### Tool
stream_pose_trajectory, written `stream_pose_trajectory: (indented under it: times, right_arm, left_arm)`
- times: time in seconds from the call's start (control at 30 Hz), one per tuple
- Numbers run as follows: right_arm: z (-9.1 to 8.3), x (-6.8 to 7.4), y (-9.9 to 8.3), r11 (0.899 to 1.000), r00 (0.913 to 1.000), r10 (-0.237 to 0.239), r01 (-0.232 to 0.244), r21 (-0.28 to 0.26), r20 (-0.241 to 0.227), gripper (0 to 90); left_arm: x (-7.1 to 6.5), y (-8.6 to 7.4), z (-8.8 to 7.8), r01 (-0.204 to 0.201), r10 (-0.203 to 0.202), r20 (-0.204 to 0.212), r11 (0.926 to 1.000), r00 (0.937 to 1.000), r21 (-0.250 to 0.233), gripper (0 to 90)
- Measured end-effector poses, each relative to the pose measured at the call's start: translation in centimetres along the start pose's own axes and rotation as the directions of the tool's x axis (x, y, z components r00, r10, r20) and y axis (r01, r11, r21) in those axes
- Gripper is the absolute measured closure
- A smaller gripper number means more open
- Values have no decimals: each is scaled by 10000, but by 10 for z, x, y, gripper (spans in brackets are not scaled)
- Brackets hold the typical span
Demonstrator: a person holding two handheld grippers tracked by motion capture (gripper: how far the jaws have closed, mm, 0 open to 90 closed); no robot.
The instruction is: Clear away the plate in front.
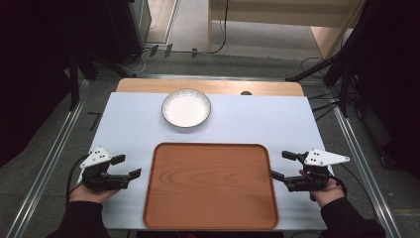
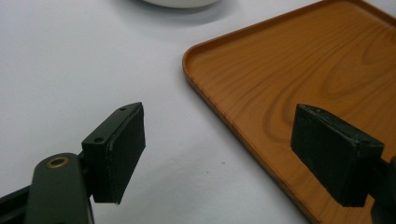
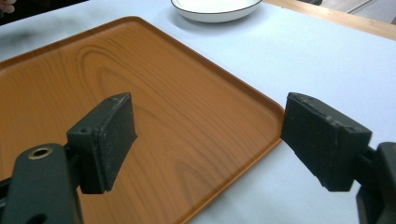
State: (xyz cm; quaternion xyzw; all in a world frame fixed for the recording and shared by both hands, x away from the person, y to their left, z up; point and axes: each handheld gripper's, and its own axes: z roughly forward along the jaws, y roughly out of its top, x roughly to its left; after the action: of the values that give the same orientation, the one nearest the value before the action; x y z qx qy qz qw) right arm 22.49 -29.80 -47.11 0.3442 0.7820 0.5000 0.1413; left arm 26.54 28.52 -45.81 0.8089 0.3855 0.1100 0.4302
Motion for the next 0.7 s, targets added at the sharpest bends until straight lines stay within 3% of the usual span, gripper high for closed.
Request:
stream_pose_trajectory:
  times: [0.13, 0.27, 0.4, 0.5, 0.63, 0.67, 0.7]
  right_arm:
    - [0, 0, 0, 10000, 10000, 19, -18, 57, -34, 184]
    - [0, 0, 0, 10000, 10000, 36, -35, 66, -58, 184]
    - [0, 0, 0, 10000, 10000, 50, -50, 50, -21, 184]
    - [1, 0, 1, 10000, 10000, 35, -35, 39, -67, 184]
    - [1, 1, 1, 10000, 9999, -16, 16, 53, -106, 185]
    - [1, 1, 1, 10000, 9999, -16, 16, 53, -106, 185]
    - [1, 2, 1, 10000, 9999, -2, 2, 46, -108, 185]
  left_arm:
    - [-1, 1, 0, -114, 114, -41, 9998, 9999, -139, 222]
    - [-1, 3, 0, 121, -124, -122, 9996, 9998, -273, 217]
    - [-3, 2, -1, -291, 285, -134, 9987, 9995, -408, 273]
    - [-3, 1, -1, -39, 37, -36, 9993, 10000, -385, 310]
    - [-4, 1, -2, -111, 110, -19, 9996, 9999, -272, 336]
    - [-4, 1, -2, -58, 57, -21, 9997, 10000, -247, 336]
    - [-4, 2, 0, 25, -27, -139, 9999, 9999, -141, 278]
